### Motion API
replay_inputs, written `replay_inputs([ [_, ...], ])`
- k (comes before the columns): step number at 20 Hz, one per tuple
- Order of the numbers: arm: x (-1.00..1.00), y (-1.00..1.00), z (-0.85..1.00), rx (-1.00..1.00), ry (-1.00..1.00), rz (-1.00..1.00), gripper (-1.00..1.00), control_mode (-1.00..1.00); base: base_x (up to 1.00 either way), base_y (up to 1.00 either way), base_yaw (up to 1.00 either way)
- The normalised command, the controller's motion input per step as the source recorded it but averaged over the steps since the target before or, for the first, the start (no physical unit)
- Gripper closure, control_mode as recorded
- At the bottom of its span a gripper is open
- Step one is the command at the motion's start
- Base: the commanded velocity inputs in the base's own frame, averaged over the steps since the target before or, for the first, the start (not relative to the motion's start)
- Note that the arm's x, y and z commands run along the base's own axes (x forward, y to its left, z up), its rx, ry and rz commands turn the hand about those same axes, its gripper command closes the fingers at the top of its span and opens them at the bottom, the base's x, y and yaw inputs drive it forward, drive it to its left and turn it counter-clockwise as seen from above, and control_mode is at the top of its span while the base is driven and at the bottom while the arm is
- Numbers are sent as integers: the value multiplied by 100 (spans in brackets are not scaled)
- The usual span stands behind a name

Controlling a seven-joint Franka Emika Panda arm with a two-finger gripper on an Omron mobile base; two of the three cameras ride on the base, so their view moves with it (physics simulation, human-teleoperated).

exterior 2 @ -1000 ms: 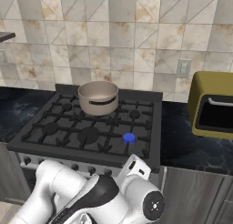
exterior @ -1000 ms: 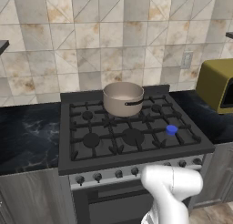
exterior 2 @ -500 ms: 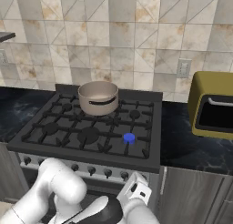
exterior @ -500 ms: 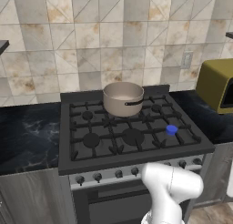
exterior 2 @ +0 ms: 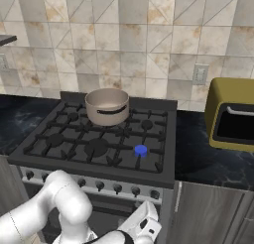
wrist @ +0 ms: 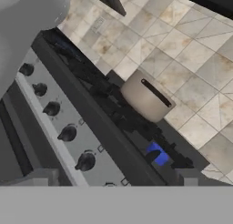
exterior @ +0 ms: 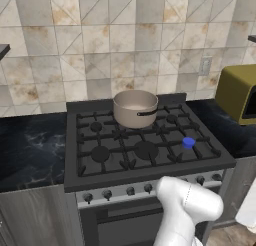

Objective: Turn off the front right burner of the stove.

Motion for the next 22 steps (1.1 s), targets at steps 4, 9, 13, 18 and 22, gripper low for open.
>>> replay_inputs([
  [4,32,-10,-16,0,-11,-1,-100,-100,0,0,0],
  [9,23,-24,-15,0,-4,0,-100,-100,0,0,0],
  [13,9,-27,-18,0,-5,0,-100,-100,0,0,0],
  [18,22,-18,-12,0,-1,0,-100,-100,0,0,0],
  [22,35,-8,-8,0,0,0,-100,-100,0,0,0],
])
